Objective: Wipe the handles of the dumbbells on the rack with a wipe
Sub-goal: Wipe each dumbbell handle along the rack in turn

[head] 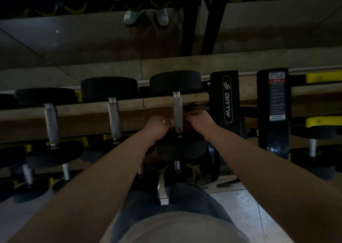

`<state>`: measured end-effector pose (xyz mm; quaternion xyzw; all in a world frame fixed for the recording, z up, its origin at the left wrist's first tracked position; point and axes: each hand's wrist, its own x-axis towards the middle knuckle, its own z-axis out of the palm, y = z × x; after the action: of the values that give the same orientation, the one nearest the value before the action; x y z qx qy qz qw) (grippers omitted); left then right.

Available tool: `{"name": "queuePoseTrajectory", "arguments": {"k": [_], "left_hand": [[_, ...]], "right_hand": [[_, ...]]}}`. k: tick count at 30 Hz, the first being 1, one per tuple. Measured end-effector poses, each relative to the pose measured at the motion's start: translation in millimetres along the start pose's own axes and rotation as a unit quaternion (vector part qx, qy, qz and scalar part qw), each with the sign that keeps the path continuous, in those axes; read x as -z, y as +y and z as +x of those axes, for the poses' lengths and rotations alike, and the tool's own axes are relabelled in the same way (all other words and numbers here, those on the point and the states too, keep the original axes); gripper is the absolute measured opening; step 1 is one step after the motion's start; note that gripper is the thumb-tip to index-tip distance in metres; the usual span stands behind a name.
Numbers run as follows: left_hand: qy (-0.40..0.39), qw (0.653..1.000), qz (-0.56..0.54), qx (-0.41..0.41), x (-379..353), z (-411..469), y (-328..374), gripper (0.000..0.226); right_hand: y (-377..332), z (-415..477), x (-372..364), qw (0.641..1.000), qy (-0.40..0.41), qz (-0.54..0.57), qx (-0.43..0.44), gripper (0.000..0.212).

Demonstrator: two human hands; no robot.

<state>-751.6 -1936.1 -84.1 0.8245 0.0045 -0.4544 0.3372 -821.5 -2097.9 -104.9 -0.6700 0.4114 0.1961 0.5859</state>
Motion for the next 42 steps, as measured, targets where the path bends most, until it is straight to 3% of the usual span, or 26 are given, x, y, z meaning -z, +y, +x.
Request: {"name": "queuePoseTrajectory", "arguments": {"k": [3, 6, 8, 10, 12, 15, 18, 22, 24, 26, 28, 31, 34, 36, 39, 42], "left_hand": [[-0.019, 1.0, 0.02, 0.0, 10, 10, 13, 0.023], [0.057, 0.992, -0.115, -0.001, 15, 23, 36, 0.006], [0.092, 0.979, -0.178, -0.024, 18, 35, 44, 0.015], [0.081, 0.987, -0.127, -0.053, 19, 37, 38, 0.014], [0.004, 0.999, -0.01, -0.052, 16, 31, 22, 0.009], [-0.106, 0.984, 0.133, -0.045, 7, 25, -5, 0.015], [-0.055, 0.998, 0.012, -0.023, 7, 33, 1, 0.013], [0.042, 0.988, -0.14, -0.053, 13, 46, 22, 0.013], [0.014, 0.99, -0.133, -0.036, 8, 44, 14, 0.013], [-0.067, 0.998, -0.006, 0.002, 1, 33, -2, 0.01], [-0.12, 0.992, 0.037, 0.025, -2, 25, -7, 0.012], [-0.078, 0.994, -0.068, 0.039, 8, 34, 4, 0.008], [0.0, 0.958, -0.285, 0.037, 16, 44, 16, 0.016], [0.027, 0.944, -0.324, 0.056, 16, 41, 19, 0.02], [-0.006, 0.923, -0.372, 0.097, 11, 29, 15, 0.009], [-0.045, 0.912, -0.396, 0.094, 1, 15, 7, 0.008]], "right_hand": [[-4, -4, 0, 1.0, -0.017, -0.009, 0.004, 0.021], [-6, -6, 3, 1.0, -0.021, -0.003, 0.001, 0.02], [-6, -6, 7, 1.0, -0.021, 0.0, 0.001, 0.02], [-1, -2, 9, 1.0, -0.02, 0.005, -0.005, 0.02], [2, 0, 8, 1.0, -0.011, 0.007, -0.01, 0.019], [3, 1, 6, 1.0, -0.005, 0.006, -0.01, 0.018], [-1, 2, 6, 1.0, -0.016, -0.003, -0.01, 0.019], [-1, 4, 5, 1.0, -0.009, 0.011, -0.013, 0.017], [1, 4, 5, 1.0, -0.006, 0.013, -0.009, 0.016], [3, 3, 5, 1.0, -0.005, 0.009, -0.011, 0.016], [3, 1, 6, 1.0, -0.009, 0.008, -0.012, 0.017], [0, 2, 8, 1.0, -0.01, 0.019, -0.013, 0.019], [-5, 1, 7, 1.0, 0.018, 0.016, 0.005, 0.018], [-8, -2, 7, 0.998, 0.052, 0.013, 0.038, 0.016], [-15, -12, 5, 0.993, 0.061, 0.036, 0.096, 0.014], [-22, -21, -3, 0.988, 0.007, 0.085, 0.126, 0.011]]}}
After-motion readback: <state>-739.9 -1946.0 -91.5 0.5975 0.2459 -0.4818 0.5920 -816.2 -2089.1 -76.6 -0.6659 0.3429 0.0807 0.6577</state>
